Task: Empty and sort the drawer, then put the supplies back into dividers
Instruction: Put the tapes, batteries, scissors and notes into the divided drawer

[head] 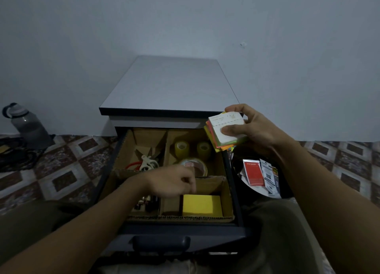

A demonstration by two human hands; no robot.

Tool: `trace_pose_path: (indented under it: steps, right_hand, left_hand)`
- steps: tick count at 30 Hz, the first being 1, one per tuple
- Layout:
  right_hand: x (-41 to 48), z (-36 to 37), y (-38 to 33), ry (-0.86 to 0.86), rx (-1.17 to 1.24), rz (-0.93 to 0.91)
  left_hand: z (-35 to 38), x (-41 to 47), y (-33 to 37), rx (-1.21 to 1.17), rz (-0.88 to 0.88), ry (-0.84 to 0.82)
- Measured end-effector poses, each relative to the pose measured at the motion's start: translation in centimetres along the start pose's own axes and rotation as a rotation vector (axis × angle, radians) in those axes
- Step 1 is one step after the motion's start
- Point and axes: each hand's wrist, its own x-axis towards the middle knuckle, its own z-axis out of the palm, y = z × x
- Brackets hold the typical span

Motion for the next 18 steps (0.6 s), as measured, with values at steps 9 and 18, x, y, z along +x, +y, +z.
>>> trace_pose_path:
  steps: [9,18]
  right_hand:
    - [-0.7,1.7,1.2,-0.374,-0.207,0.057]
    - [-1.8,3.7,4.1,-0.573,-0.486,0.168]
  left_hand:
    - [-2.5,-1.8,-3.2,-0.031,0.046,0.189]
    - [-1.7,-0.9,-5.5,0.197,-0.097,0.179]
